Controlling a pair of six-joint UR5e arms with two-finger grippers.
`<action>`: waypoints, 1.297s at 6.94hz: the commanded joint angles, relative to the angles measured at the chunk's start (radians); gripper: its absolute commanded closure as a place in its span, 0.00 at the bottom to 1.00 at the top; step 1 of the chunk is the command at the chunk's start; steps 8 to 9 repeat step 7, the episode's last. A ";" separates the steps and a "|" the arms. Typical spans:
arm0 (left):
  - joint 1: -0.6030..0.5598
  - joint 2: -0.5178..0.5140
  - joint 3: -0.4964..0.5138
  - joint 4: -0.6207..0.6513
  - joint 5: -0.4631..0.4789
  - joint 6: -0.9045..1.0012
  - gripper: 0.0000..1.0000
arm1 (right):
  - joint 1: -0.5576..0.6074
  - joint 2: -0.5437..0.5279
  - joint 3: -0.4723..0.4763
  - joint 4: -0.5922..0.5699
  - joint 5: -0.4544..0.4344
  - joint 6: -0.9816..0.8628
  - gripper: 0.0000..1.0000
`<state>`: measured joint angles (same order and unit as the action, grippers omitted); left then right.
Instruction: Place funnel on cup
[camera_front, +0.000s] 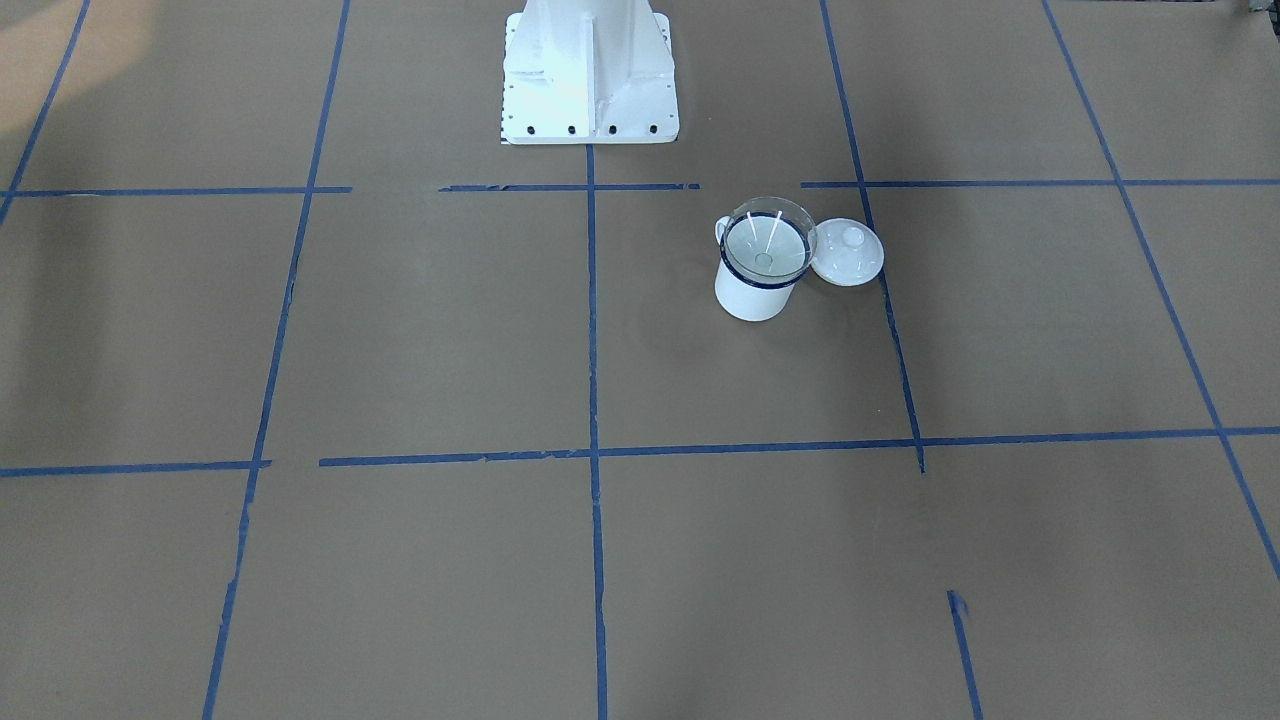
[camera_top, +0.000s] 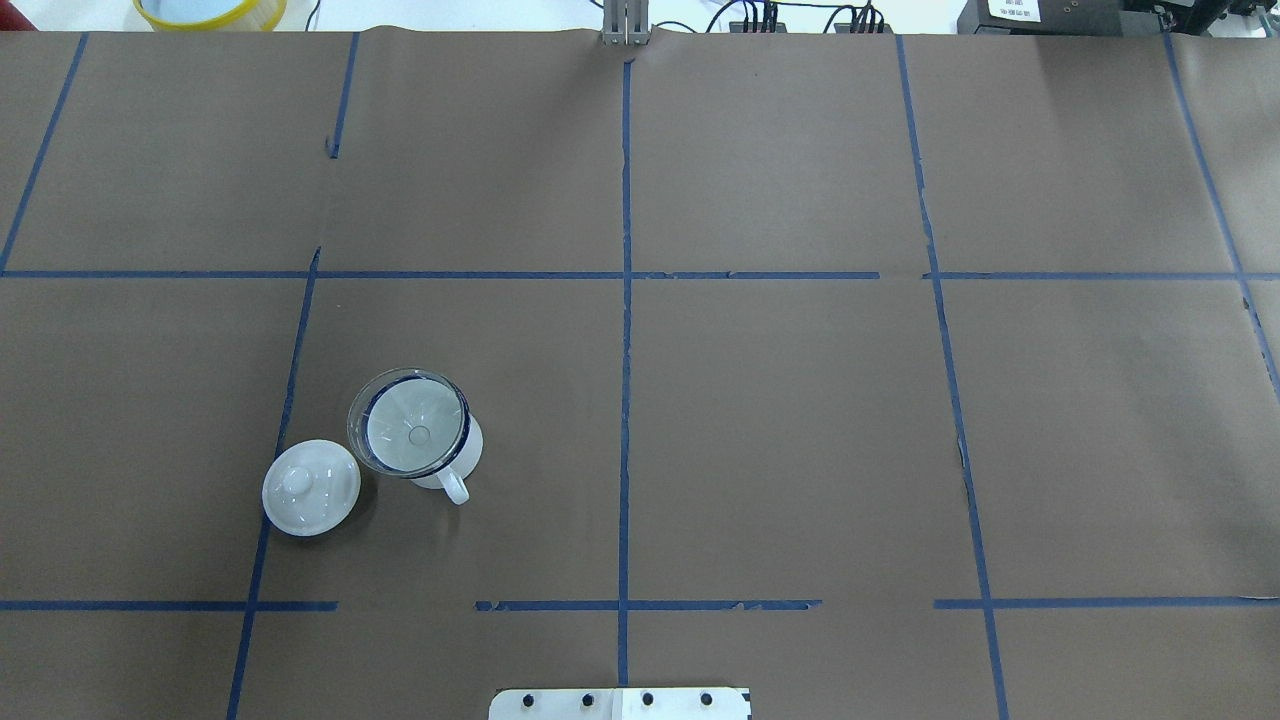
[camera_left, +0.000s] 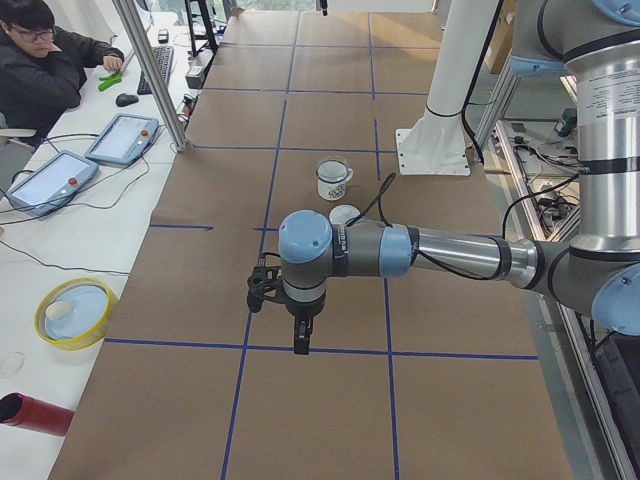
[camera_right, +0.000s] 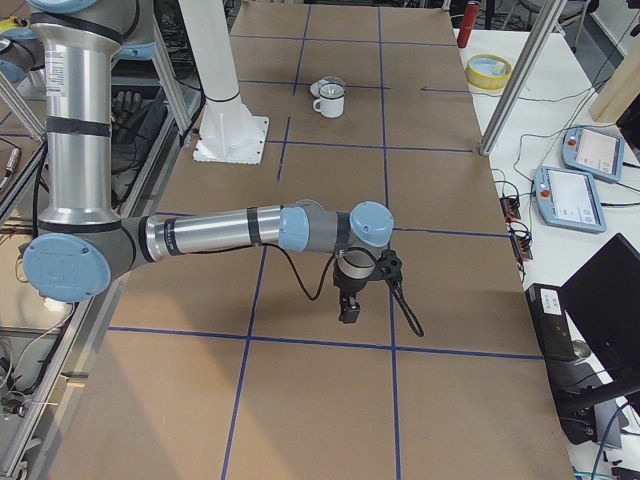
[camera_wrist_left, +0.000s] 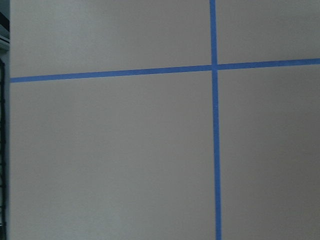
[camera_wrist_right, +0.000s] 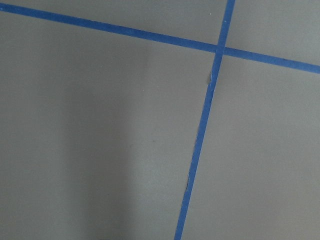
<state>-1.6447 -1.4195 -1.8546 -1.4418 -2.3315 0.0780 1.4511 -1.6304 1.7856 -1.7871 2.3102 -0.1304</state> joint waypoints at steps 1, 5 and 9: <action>0.000 -0.010 0.011 0.006 -0.052 0.002 0.00 | 0.000 0.001 0.002 0.000 0.000 0.000 0.00; 0.002 -0.032 0.022 0.004 -0.039 0.006 0.00 | 0.000 0.000 0.000 0.000 0.000 0.000 0.00; 0.002 -0.033 0.015 0.006 -0.039 0.006 0.00 | 0.000 0.000 0.000 0.000 0.000 0.000 0.00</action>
